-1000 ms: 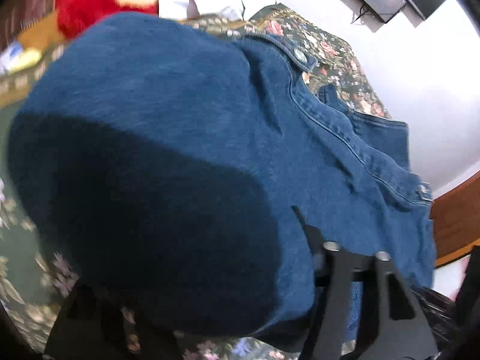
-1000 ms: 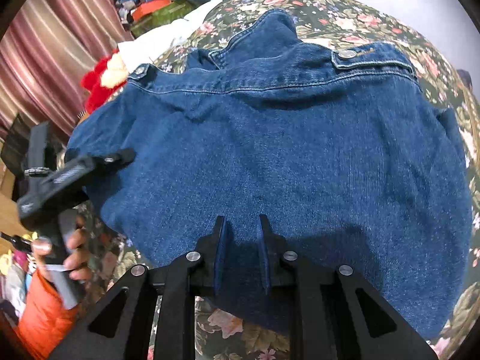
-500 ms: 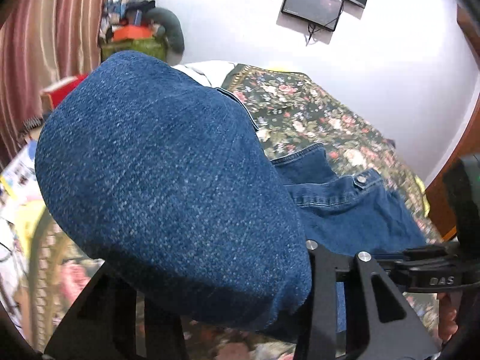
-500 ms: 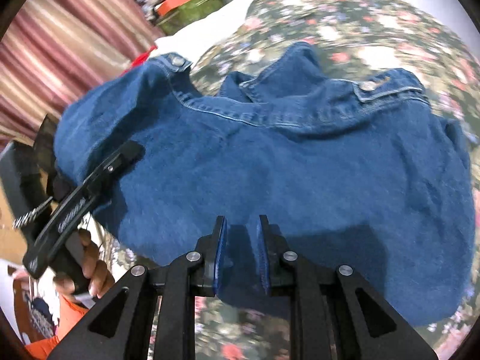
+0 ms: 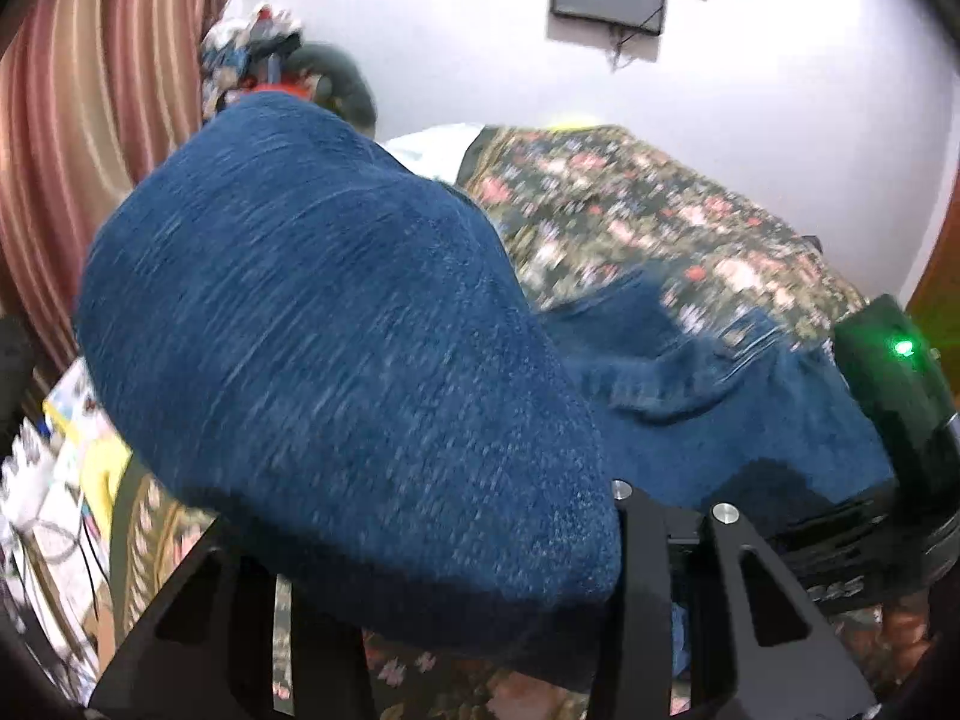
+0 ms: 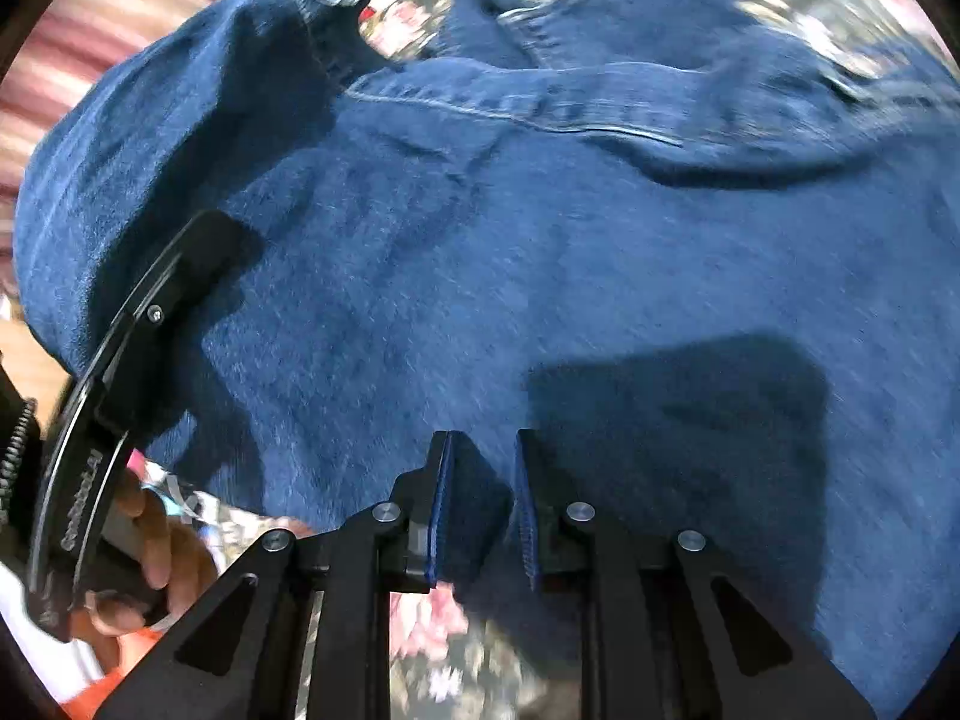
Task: Fold large clothes
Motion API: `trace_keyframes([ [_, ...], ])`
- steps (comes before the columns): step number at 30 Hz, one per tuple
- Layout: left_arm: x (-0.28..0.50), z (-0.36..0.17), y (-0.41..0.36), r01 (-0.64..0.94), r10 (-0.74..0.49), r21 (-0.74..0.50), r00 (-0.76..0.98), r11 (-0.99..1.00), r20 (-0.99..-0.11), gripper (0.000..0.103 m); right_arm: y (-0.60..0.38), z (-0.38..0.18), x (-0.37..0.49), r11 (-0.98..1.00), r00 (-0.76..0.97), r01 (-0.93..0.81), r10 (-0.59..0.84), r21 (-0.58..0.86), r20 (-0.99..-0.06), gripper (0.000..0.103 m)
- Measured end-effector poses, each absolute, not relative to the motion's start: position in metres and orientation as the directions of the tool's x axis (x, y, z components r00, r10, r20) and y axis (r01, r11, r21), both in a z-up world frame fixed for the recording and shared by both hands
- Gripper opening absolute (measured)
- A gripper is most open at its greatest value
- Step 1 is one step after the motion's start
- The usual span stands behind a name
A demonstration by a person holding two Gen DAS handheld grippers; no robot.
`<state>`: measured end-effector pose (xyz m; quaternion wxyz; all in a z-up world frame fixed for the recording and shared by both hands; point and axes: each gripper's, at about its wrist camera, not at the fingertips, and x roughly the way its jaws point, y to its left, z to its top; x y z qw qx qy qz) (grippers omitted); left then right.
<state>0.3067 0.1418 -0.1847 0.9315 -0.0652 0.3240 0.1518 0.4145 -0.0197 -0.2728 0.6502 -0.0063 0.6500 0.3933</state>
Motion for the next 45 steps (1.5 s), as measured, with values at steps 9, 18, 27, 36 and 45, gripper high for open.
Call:
trace_keyframes([
  [9,0.348,-0.133,0.039,-0.13,0.189,0.151,0.846,0.98,-0.499,0.033,-0.166,-0.193,0.413,0.814,0.196,-0.469,0.474,0.342,-0.859,0.015],
  [18,0.363,-0.19,-0.087,0.24,0.043,0.356,0.774,0.903,-0.632,0.033,-0.3,-0.174,0.385,0.922,0.33,-0.287,0.351,0.261,-0.876,0.015],
  [27,0.336,-0.207,-0.095,0.343,0.011,0.337,0.686,0.877,-0.727,0.052,-0.333,-0.166,0.355,0.927,0.376,-0.268,0.35,0.26,-0.858,0.015],
  [36,0.285,-0.151,-0.049,0.309,-0.114,0.148,0.688,0.939,-0.717,0.083,-0.287,-0.113,0.351,0.878,0.441,-0.402,0.435,0.261,-0.785,0.015],
  [45,0.307,-0.141,0.054,0.014,0.03,0.053,0.671,0.999,-0.741,0.089,-0.184,-0.084,0.358,0.775,0.419,-0.599,0.516,0.199,-0.747,0.015],
])
